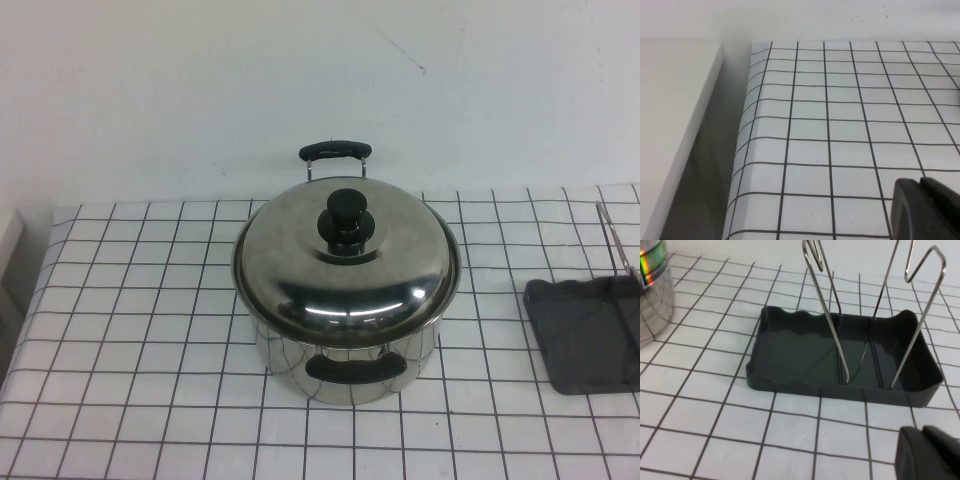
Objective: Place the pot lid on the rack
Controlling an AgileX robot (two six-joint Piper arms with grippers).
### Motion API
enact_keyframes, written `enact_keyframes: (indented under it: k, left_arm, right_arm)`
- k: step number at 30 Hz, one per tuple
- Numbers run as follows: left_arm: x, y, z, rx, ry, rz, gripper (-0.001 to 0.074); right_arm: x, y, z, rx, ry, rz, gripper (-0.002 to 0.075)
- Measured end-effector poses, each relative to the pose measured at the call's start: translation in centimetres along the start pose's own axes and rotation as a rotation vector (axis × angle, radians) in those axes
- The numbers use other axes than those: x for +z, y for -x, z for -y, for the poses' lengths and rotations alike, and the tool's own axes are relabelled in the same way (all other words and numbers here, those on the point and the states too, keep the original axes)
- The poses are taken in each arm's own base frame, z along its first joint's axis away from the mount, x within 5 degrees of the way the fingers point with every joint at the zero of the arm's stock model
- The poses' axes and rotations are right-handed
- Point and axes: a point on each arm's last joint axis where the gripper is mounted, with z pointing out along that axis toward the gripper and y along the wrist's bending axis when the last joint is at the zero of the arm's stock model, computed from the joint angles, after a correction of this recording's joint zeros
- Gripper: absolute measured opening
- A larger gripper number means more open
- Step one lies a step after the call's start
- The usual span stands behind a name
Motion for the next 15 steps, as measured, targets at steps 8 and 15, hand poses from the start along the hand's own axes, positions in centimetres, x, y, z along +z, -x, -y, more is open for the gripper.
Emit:
enact_keyframes:
  k: [8, 15]
  left_arm:
    - [0.0, 0.0, 0.0, 0.0, 0.0, 0.0, -0.0003]
    - [0.0, 0.0, 0.0, -0.005, 0.0, 0.0, -0.0003]
  right_arm:
    - [0.0, 0.0, 0.0, 0.0, 0.0, 0.0, -0.0003]
    - [0.0, 0.0, 0.0, 0.0, 0.0, 0.0, -0.0003]
